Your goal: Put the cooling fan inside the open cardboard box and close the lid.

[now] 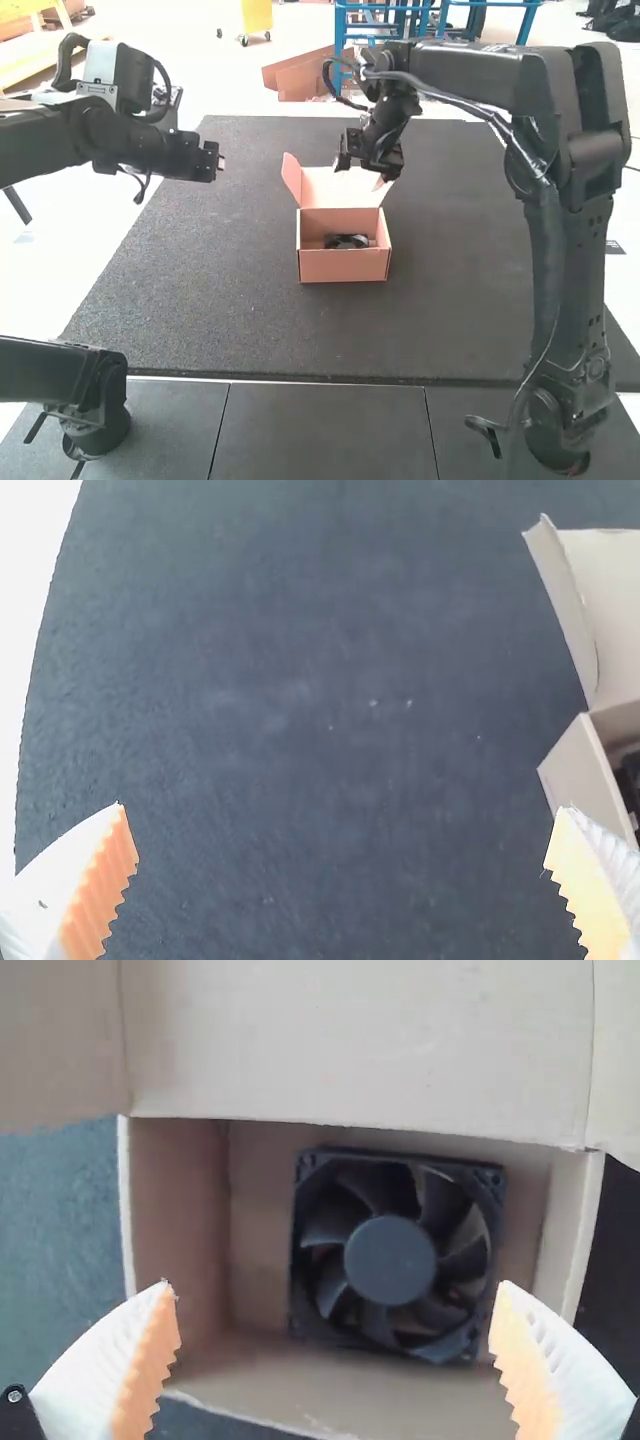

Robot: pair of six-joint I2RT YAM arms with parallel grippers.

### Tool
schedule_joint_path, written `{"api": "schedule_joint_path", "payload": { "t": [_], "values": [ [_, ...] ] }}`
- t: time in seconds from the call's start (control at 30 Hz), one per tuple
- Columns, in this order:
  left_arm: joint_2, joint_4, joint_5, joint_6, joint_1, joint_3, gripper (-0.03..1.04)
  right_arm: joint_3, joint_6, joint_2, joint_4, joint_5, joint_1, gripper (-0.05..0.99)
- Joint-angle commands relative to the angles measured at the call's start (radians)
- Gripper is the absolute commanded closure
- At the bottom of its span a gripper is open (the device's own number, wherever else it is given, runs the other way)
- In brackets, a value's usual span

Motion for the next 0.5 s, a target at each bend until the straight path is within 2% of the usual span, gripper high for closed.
{"api": "schedule_joint_path", "payload": {
  "t": [0.0, 0.07, 0.13, 0.3, 0.47],
  "values": [
    [0.034, 0.003, -0.009, -0.03, -0.008, 0.05, 0.04, 0.044, -0.156, -0.095, -0.041, -0.017, -0.026, 0.12],
    [0.063, 0.005, -0.009, -0.041, -0.009, 0.059, 0.04, 0.015, -0.211, -0.138, -0.041, 0.001, -0.043, 0.06],
    [0.092, 0.011, -0.009, -0.048, -0.008, 0.07, 0.04, -0.051, -0.262, -0.202, -0.004, 0.05, -0.063, 0.04],
    [0.166, 0.042, -0.009, -0.051, -0.009, 0.094, 0.04, -0.307, -0.319, -0.395, 0.218, 0.138, -0.092, 0.04],
    [0.266, 0.083, -0.01, -0.058, -0.009, 0.126, 0.04, -0.548, -0.316, -0.535, 0.483, 0.144, -0.132, 0.03]
  ]
}}
